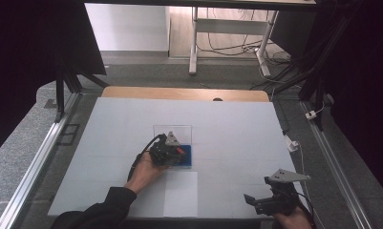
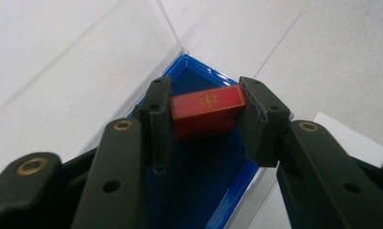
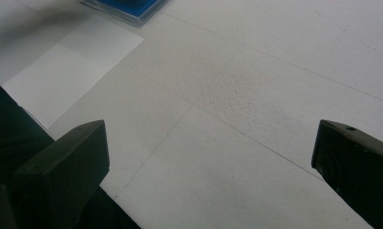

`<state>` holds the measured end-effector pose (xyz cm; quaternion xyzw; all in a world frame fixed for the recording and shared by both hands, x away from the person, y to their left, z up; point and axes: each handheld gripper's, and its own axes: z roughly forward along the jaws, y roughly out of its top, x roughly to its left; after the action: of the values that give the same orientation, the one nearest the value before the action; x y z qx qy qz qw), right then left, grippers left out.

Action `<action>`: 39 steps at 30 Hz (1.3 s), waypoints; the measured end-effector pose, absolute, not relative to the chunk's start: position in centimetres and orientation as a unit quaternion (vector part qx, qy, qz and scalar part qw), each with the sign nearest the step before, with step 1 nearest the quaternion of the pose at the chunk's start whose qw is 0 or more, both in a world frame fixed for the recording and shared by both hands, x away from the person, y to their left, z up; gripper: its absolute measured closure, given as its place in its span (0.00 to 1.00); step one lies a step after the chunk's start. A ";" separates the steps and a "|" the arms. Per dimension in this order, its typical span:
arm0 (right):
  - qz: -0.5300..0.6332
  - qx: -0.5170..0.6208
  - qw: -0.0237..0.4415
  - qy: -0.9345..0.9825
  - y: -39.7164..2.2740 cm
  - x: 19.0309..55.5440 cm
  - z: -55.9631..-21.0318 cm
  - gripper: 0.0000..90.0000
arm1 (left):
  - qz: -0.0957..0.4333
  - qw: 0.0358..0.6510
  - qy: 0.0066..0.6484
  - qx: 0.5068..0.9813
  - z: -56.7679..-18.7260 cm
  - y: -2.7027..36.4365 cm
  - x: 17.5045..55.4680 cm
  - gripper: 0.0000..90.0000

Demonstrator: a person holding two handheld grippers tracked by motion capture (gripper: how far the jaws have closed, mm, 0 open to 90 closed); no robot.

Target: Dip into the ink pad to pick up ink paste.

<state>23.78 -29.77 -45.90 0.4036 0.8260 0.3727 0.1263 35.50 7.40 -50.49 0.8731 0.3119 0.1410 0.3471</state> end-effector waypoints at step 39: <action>0.376 0.402 0.126 0.825 -29.8 23.8 -45.9 0.00 | 0.129 0.360 0.321 0.866 -49.9 7.9 35.9 0.64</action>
<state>23.77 -29.82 -45.91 0.4021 0.8253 0.3758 0.1262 35.89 7.92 -49.92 0.8663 0.3215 0.1290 0.3598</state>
